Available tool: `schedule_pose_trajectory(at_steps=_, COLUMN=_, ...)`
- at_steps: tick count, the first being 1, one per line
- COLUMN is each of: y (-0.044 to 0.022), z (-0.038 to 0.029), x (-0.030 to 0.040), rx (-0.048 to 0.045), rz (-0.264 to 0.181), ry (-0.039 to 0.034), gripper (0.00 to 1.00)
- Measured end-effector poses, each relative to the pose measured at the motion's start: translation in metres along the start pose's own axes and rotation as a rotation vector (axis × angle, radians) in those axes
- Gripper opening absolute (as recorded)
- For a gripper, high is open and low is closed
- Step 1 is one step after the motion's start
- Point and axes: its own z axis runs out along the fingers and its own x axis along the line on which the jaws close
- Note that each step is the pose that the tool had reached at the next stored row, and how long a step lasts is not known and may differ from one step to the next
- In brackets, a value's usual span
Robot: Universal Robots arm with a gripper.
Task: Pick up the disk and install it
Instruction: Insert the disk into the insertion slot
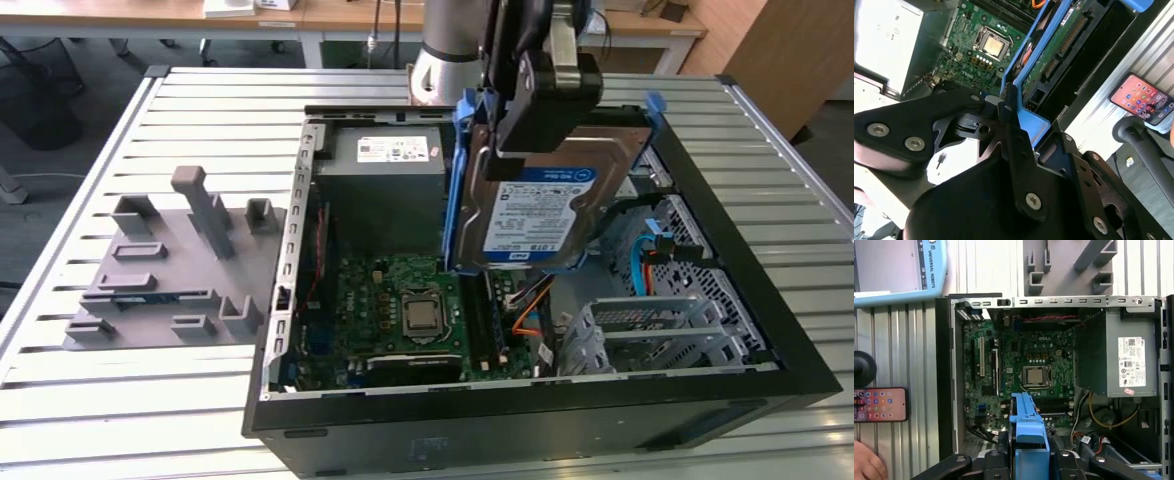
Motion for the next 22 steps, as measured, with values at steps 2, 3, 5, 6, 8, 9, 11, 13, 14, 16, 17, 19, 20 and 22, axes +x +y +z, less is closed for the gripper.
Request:
schedule_pose_trajectory(at_steps=2, y=-0.0032, z=0.0011, x=0.0019, rx=0.0000, rz=0.000, ry=0.0000, gripper=0.36)
schedule_pose_trajectory(at_steps=3, y=-0.0052, z=0.0017, x=0.0027, rx=0.0000, rz=0.000, ry=-0.0001, gripper=0.36)
schedule_pose_trajectory(at_steps=5, y=-0.0102, z=0.0029, x=0.0047, rx=0.0000, rz=0.000, ry=0.0001, gripper=0.36)
schedule_pose_trajectory(at_steps=6, y=-0.0126, z=0.0036, x=0.0057, rx=0.0000, rz=0.000, ry=0.0001, gripper=0.36)
schedule_pose_trajectory(at_steps=8, y=-0.0160, z=0.0050, x=0.0086, rx=0.0000, rz=0.000, ry=0.0000, gripper=0.36)
schedule_pose_trajectory(at_steps=9, y=-0.0171, z=0.0056, x=0.0106, rx=0.0000, rz=0.000, ry=0.0001, gripper=0.36)
schedule_pose_trajectory(at_steps=11, y=-0.0187, z=0.0065, x=0.0144, rx=0.0000, rz=0.000, ry=0.0001, gripper=0.36)
schedule_pose_trajectory(at_steps=13, y=-0.0200, z=0.0075, x=0.0184, rx=0.0000, rz=0.000, ry=0.0000, gripper=0.36)
schedule_pose_trajectory(at_steps=14, y=-0.0206, z=0.0081, x=0.0204, rx=0.0000, rz=0.000, ry=0.0000, gripper=0.36)
schedule_pose_trajectory(at_steps=16, y=-0.0226, z=0.0093, x=0.0227, rx=0.0000, rz=0.000, ry=0.0001, gripper=0.36)
schedule_pose_trajectory(at_steps=17, y=-0.0241, z=0.0102, x=0.0234, rx=0.0000, rz=0.000, ry=-0.0002, gripper=0.36)
schedule_pose_trajectory(at_steps=19, y=-0.0288, z=0.0112, x=0.0238, rx=-0.0001, rz=0.000, ry=0.0002, gripper=0.36)
schedule_pose_trajectory(at_steps=20, y=-0.0322, z=0.0118, x=0.0238, rx=-0.0004, rz=0.000, ry=0.0003, gripper=0.36)
schedule_pose_trajectory(at_steps=22, y=-0.0379, z=0.0129, x=0.0236, rx=-0.0010, rz=0.000, ry=0.0003, gripper=0.36)
